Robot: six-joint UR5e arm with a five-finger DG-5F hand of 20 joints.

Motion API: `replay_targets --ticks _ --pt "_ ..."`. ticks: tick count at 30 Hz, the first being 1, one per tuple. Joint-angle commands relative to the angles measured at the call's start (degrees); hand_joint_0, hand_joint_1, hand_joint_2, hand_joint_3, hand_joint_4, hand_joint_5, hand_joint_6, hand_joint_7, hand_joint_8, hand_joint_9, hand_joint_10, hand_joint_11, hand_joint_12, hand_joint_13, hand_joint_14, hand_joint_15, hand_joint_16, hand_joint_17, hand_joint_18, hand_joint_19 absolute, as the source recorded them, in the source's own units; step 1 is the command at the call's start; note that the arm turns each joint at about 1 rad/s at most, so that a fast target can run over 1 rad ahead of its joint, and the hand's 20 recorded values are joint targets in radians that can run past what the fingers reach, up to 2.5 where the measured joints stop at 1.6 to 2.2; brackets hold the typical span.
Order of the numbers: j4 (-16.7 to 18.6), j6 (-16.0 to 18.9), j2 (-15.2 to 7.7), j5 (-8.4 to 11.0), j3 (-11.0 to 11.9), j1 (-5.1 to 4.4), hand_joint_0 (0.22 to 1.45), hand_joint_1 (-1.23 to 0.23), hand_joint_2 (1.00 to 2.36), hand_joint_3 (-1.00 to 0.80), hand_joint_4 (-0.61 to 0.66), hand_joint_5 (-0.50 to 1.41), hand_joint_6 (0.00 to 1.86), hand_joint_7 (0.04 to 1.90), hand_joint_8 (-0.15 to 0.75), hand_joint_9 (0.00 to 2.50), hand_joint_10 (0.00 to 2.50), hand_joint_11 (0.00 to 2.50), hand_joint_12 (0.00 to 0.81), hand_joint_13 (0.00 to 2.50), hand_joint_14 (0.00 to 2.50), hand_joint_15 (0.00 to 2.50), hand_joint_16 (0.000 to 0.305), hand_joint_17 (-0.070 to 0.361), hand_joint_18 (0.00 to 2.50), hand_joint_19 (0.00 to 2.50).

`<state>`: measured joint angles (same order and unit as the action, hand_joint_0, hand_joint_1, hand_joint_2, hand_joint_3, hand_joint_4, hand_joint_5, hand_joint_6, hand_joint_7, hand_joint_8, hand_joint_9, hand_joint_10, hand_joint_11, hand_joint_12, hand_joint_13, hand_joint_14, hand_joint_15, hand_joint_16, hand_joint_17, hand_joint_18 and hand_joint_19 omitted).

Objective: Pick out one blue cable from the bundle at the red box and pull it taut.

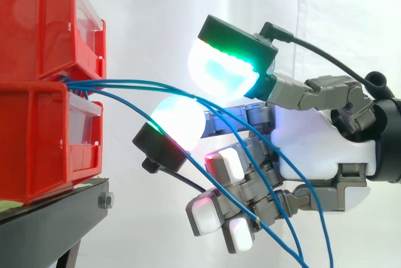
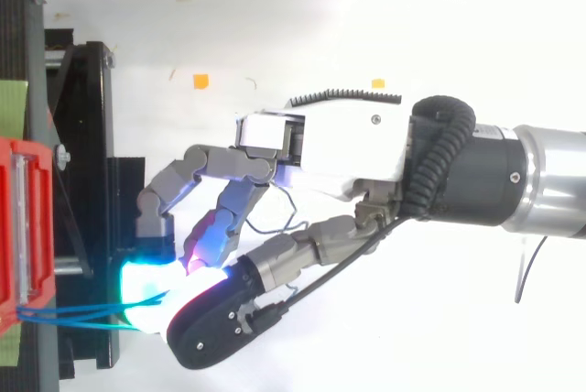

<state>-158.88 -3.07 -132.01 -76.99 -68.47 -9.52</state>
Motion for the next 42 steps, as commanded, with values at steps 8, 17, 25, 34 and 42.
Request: replay_targets --ticks 8,17,25,34,42 --pt "-0.11 0.0 0.0 0.0 0.0 0.03 0.65 -0.71 1.01 -0.37 0.08 -0.14 0.91 0.89 0.307 1.17 0.02 0.66 0.41 0.95 0.02 0.53 0.055 0.123 0.86 0.74" --pt "-0.02 -0.09 0.0 0.0 0.0 -0.06 0.77 -0.93 1.0 -0.5 -0.06 -0.14 0.91 0.91 0.283 1.12 0.02 0.64 0.393 0.91 0.02 0.51 0.053 0.119 0.84 0.69" --pt "-0.02 -0.18 0.0 0.0 0.0 -0.06 0.61 -0.88 1.0 -0.5 0.05 -0.13 0.9 0.87 0.288 1.2 0.02 0.66 0.391 0.94 0.02 0.53 0.053 0.118 0.85 0.73" --pt "0.07 -0.18 0.0 0.0 0.0 -0.06 0.49 -0.65 1.0 -0.5 0.09 -0.12 0.87 0.85 0.314 1.25 0.02 0.63 0.421 0.98 0.02 0.52 0.06 0.135 0.91 0.74" --pt "0.07 -0.18 0.0 -0.09 0.0 -0.06 0.63 -0.48 1.0 -0.5 0.05 -0.11 0.85 0.92 0.299 1.29 0.02 0.64 0.409 1.02 0.02 0.55 0.054 0.122 0.88 0.78"
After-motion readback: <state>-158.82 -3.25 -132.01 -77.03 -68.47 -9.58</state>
